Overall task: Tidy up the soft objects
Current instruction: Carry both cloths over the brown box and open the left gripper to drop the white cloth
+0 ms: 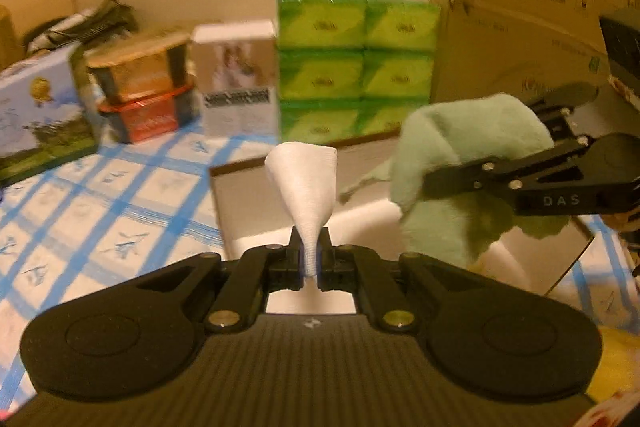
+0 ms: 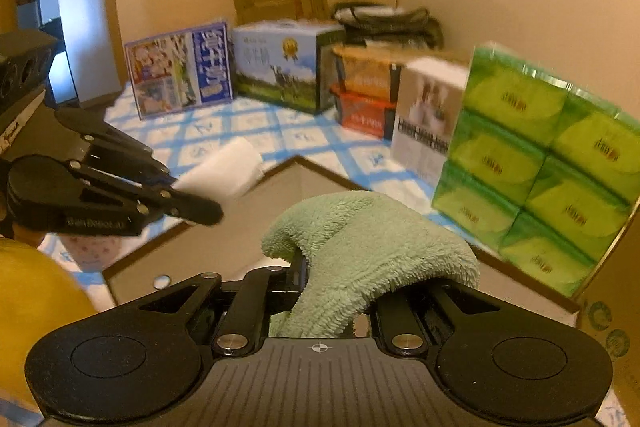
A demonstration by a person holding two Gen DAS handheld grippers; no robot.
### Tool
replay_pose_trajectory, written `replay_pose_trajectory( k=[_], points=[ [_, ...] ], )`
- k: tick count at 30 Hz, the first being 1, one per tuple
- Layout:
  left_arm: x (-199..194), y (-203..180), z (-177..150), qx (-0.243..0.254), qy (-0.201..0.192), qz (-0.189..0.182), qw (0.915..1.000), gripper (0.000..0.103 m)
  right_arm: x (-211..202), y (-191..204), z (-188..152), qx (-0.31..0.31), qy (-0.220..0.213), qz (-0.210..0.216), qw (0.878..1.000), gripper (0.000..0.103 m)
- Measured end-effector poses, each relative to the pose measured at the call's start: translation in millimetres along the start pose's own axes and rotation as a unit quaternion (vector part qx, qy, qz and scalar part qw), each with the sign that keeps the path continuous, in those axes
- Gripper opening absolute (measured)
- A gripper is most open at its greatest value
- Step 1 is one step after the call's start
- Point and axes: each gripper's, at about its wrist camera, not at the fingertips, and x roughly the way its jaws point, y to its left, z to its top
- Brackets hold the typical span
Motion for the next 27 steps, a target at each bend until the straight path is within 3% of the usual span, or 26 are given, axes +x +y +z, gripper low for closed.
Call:
replay_pose_trajectory(
  k=[2, 3, 4, 6, 17, 23, 25, 26, 27],
  points=[
    [18, -1, 0, 0.009, 0.019, -0.011, 0.9997, 0.019, 12, -6, -2, 0.013, 0.013, -0.001, 1.000, 0.012],
    [26, -1, -1, 0.005, 0.028, -0.013, 0.9995, 0.032, 18, -8, -3, 0.021, 0.022, -0.002, 1.000, 0.020],
    [34, -1, -1, -0.003, 0.037, -0.014, 0.9992, 0.037, 24, -12, -5, 0.029, 0.027, -0.003, 0.999, 0.027],
    [46, 2, -3, -0.020, 0.045, -0.017, 0.9987, 0.046, 27, -15, -8, 0.038, 0.030, -0.004, 0.999, 0.052],
    [55, 2, -9, -0.028, 0.061, -0.005, 0.9977, 0.047, 22, -26, -22, 0.062, 0.049, -0.010, 0.997, 0.054],
    [39, 0, -6, -0.034, 0.048, 0.000, 0.9982, 0.047, 4, -29, -16, 0.083, 0.013, 0.030, 0.996, 0.054],
    [34, -1, -4, -0.033, 0.045, 0.001, 0.9984, 0.047, 16, -21, -13, 0.037, 0.095, -0.026, 0.994, 0.054],
    [32, -2, -4, -0.033, 0.046, 0.004, 0.9984, 0.047, 24, -20, -16, 0.026, 0.146, -0.026, 0.989, 0.054],
    [32, -2, -4, -0.032, 0.047, 0.007, 0.9984, 0.047, 26, -22, -19, 0.036, 0.163, -0.028, 0.986, 0.054]
  ],
)
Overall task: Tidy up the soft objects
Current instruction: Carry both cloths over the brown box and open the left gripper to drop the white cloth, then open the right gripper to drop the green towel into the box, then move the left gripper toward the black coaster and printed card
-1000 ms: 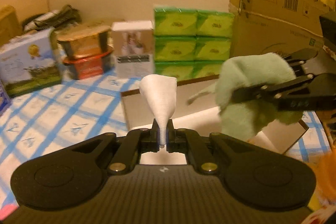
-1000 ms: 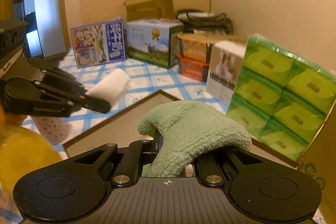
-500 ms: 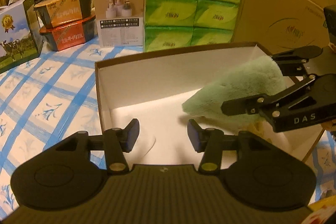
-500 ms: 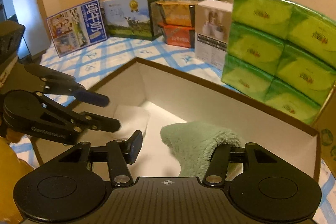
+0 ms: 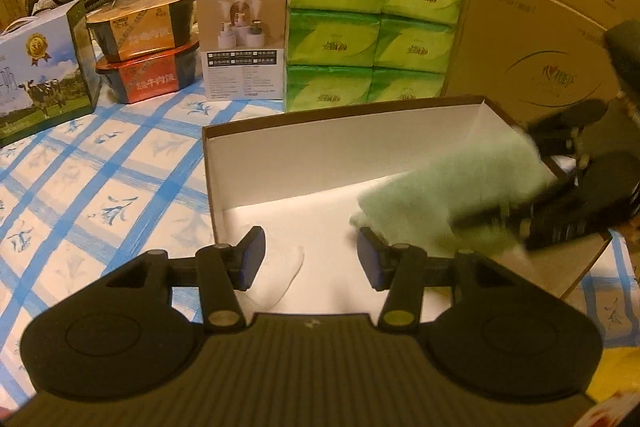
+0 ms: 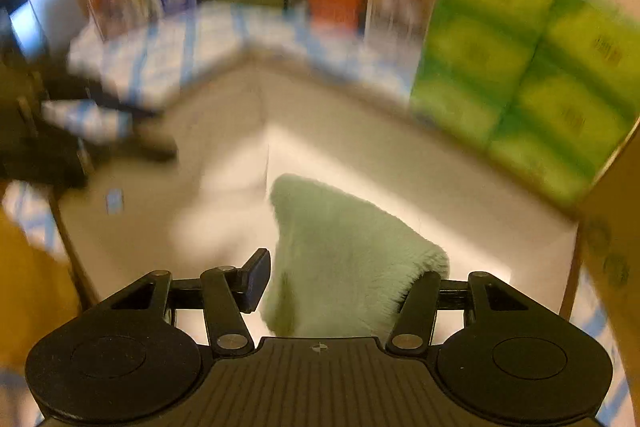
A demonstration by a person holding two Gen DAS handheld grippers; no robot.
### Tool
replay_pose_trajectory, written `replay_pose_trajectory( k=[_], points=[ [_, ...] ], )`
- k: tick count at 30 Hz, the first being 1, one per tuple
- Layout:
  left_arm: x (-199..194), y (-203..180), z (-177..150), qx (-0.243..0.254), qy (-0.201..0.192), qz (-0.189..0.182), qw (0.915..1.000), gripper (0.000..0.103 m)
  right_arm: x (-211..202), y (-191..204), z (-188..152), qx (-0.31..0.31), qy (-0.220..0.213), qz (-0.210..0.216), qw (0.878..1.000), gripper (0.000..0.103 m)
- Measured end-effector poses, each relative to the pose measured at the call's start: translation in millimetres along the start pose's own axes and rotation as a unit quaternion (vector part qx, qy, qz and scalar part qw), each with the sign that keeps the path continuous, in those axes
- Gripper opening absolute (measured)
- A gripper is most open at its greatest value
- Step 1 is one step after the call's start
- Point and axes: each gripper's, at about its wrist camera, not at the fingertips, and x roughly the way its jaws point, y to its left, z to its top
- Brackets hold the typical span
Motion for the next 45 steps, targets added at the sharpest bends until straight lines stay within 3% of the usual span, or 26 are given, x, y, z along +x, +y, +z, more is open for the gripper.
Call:
replay_pose_trajectory(
  k=[5, 7, 15, 23, 29, 36, 45],
  points=[
    [-6, -1, -2, -0.003, 0.002, 0.009, 1.0000, 0.047, -5, -15, -9, 0.040, 0.032, -0.018, 0.999, 0.054],
    [-7, -1, -4, -0.009, 0.006, 0.011, 0.9999, 0.047, -13, -17, -11, 0.038, 0.014, -0.031, 0.999, 0.054],
    [-27, 3, -7, -0.028, -0.005, 0.024, 0.9993, 0.047, -67, -19, -21, 0.067, -0.088, 0.005, 0.994, 0.054],
    [-83, 11, -24, -0.058, -0.025, 0.046, 0.9969, 0.047, -113, -10, -56, 0.087, -0.157, 0.010, 0.984, 0.054],
    [-145, 5, -58, -0.073, -0.037, 0.072, 0.9941, 0.047, -156, 4, -100, 0.100, -0.195, 0.026, 0.975, 0.054],
    [-206, -34, -118, -0.078, -0.042, 0.090, 0.9920, 0.047, -190, 32, -157, 0.113, -0.216, 0.057, 0.968, 0.054],
    [-239, -98, -193, -0.091, -0.044, 0.130, 0.9864, 0.047, -188, 87, -227, 0.093, -0.195, 0.076, 0.973, 0.054]
  ],
)
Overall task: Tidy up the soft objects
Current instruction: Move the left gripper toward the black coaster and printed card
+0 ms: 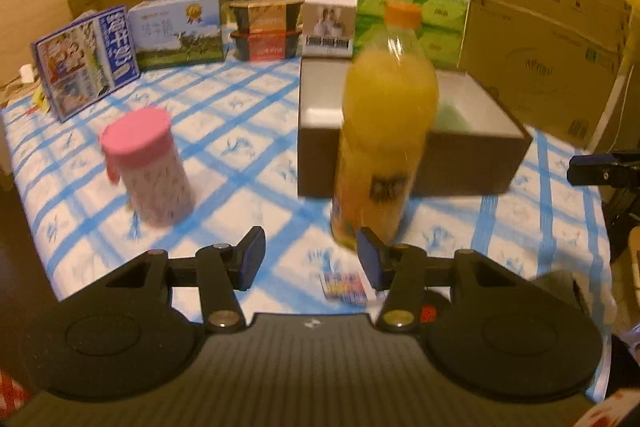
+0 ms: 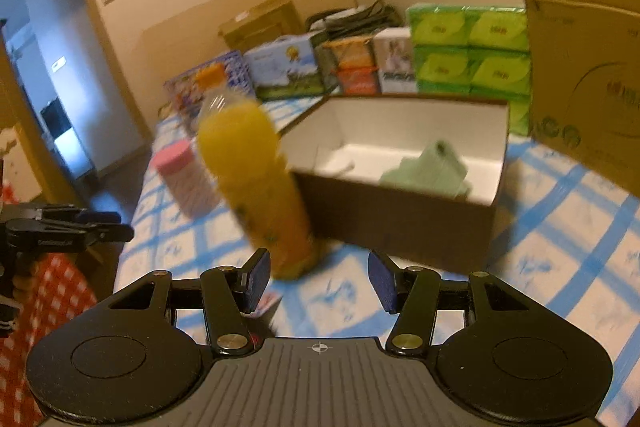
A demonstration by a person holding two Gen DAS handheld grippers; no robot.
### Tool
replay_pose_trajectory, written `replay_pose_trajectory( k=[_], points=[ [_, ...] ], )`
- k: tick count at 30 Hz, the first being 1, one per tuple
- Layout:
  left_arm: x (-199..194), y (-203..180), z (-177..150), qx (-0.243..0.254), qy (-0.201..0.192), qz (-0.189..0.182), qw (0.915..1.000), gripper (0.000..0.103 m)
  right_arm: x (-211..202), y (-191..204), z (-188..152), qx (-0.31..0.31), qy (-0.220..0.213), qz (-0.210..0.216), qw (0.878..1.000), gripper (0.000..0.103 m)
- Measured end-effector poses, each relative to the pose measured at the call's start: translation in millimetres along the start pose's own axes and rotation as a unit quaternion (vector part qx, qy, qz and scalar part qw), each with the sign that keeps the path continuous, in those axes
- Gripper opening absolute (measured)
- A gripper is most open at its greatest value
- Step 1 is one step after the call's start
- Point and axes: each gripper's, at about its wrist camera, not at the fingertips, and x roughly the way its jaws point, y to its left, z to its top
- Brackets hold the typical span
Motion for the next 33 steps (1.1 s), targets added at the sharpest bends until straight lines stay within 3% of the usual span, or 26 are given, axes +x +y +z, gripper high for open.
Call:
replay_pose_trajectory(
  k=[5, 9, 15, 22, 28, 33],
  points=[
    [-6, -21, -36, 0.003, 0.016, 0.026, 0.9995, 0.047, 5, 17, -32, 0.002, 0.018, 0.012, 1.000, 0.055],
    [0, -32, -55, 0.033, 0.026, 0.030, 0.9987, 0.046, 18, 27, -48, -0.014, 0.034, 0.003, 0.999, 0.055],
    [19, -41, -72, 0.085, 0.039, 0.036, 0.9950, 0.046, 41, 40, -59, -0.053, 0.051, -0.005, 0.997, 0.055],
    [49, -43, -83, 0.139, 0.045, 0.026, 0.9889, 0.046, 66, 38, -65, -0.054, 0.067, -0.009, 0.996, 0.055],
    [80, -48, -85, 0.219, 0.047, 0.027, 0.9743, 0.043, 81, 27, -66, -0.036, 0.075, -0.013, 0.996, 0.056],
    [102, -54, -89, 0.298, 0.045, 0.015, 0.9535, 0.041, 92, 13, -66, -0.023, 0.081, -0.022, 0.996, 0.056]
  ],
)
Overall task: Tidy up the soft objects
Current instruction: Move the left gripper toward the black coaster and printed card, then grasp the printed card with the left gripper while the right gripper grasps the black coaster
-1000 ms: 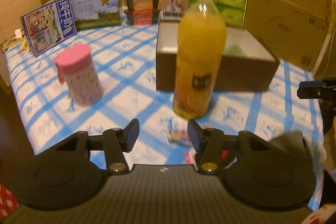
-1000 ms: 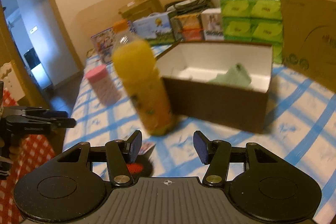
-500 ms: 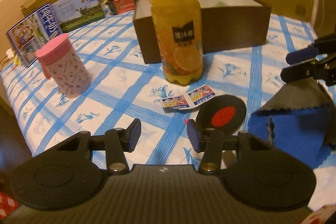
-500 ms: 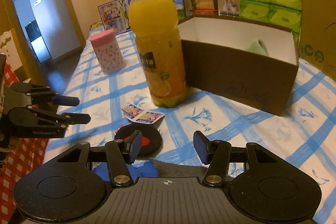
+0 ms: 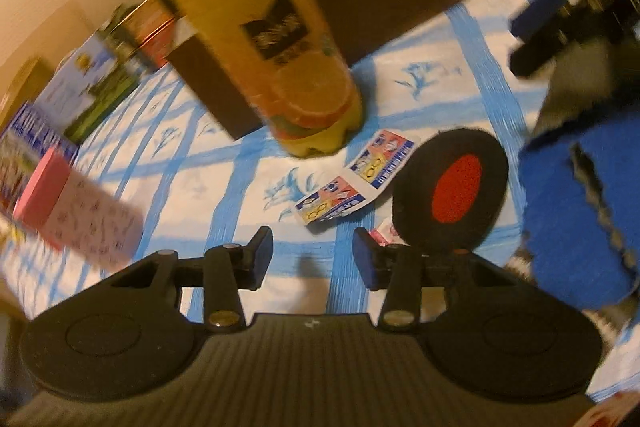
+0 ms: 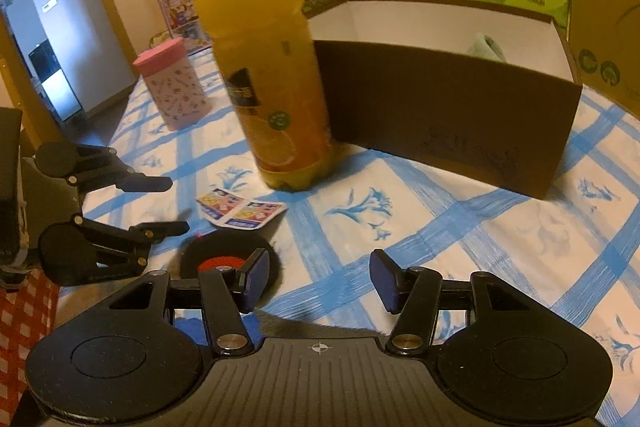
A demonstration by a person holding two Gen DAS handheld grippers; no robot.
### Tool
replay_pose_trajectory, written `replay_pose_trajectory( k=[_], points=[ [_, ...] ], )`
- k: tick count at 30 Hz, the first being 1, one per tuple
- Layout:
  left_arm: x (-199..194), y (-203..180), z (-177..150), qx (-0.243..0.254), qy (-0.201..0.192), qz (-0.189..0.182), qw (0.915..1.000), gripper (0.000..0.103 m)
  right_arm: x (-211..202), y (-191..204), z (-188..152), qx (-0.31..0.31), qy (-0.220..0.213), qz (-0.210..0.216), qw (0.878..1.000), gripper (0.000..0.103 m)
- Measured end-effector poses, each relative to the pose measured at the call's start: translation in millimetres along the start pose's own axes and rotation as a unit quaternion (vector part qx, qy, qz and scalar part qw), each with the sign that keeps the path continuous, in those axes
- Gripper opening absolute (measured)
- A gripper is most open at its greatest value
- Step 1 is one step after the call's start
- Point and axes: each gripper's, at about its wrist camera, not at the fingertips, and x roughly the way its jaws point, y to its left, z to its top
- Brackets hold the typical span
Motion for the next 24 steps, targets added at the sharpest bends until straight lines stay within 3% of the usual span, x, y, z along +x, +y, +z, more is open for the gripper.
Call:
replay_pose_trajectory(
  k=[11, 13, 16, 20, 24],
  points=[
    [37, -12, 6, 0.143, -0.028, -0.026, 0.9890, 0.026, 14, -28, -1, 0.040, 0.008, -0.016, 0.999, 0.057],
    [42, -13, 7, 0.155, -0.036, -0.032, 0.9868, 0.013, 16, -32, -1, 0.045, 0.008, -0.020, 0.999, 0.057],
    [46, -12, 9, 0.157, -0.043, -0.047, 0.9855, 0.005, 17, -36, -1, 0.052, 0.011, -0.022, 0.998, 0.057],
    [45, -15, 7, 0.155, -0.055, -0.052, 0.9851, 0.002, 17, -36, -3, 0.051, 0.013, -0.023, 0.998, 0.057],
    [33, 0, 7, 0.073, -0.059, -0.069, 0.9931, 0.002, 15, -35, -4, 0.050, 0.014, -0.021, 0.998, 0.057]
  ],
)
